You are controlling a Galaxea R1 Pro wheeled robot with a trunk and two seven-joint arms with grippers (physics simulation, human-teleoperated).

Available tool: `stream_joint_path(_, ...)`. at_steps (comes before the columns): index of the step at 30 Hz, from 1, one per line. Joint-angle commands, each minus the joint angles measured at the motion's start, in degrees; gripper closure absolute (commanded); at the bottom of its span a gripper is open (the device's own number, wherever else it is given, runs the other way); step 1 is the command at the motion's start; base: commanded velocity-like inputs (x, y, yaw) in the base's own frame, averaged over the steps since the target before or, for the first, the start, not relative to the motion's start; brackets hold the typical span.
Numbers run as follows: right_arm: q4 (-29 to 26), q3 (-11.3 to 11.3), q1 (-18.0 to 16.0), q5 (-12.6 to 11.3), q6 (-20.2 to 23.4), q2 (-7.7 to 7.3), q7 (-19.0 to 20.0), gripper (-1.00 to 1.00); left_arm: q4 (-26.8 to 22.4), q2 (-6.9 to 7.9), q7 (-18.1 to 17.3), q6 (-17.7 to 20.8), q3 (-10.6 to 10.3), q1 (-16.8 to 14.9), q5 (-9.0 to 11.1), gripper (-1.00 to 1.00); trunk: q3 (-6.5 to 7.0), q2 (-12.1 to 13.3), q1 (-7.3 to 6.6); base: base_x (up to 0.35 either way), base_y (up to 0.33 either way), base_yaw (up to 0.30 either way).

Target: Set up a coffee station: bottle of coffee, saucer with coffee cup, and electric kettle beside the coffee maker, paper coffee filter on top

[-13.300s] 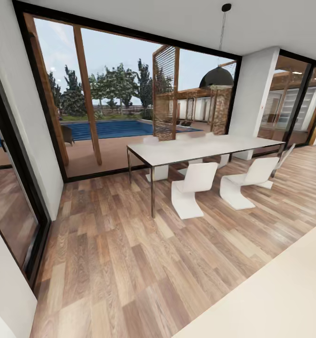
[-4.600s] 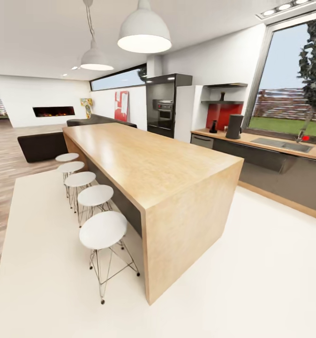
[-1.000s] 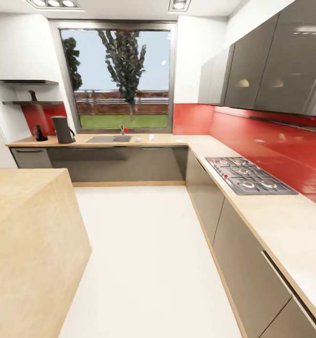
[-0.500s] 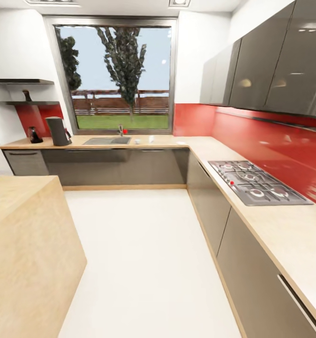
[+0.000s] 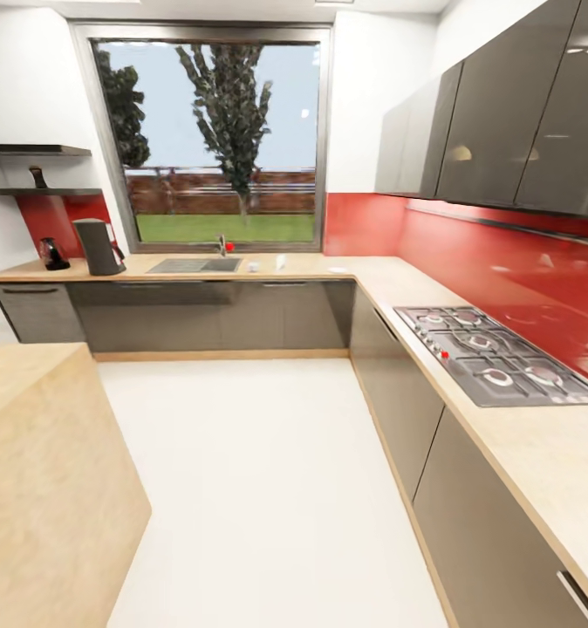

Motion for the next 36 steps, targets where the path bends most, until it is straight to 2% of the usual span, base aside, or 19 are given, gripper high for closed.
stream_joint_path(1,0.0,-0.1,0.0,0.0,-0.2,0.0,0.0,-1.0,0.0,-0.01,0.0,-0.2,0.1,0.0,0.0,-1.0,-0.12,-0.1,0.07,0.339,0.0,0.0)
stream_joint_path(22,0.1,-0.1,0.0,0.0,-0.2,0.01,-0.2,-1.0,0.0,-0.01,0.0,-0.2,0.1,0.0,0.0,-1.0,-0.12,-0.1,0.07,0.339,0.0,0.001)
stream_joint_path(29,0.1,-0.1,0.0,0.0,-0.2,0.01,-0.2,-1.0,0.1,-0.01,0.0,-0.2,0.1,0.0,0.0,-1.0,-0.12,-0.1,0.07,0.339,0.0,0.168)
stream_joint_path(36,0.2,-0.1,0.0,0.0,-0.2,0.01,-0.3,-1.0,0.0,-0.01,0.0,-0.2,0.1,0.0,0.0,-1.0,-0.12,-0.1,0.07,0.339,0.057,0.016)
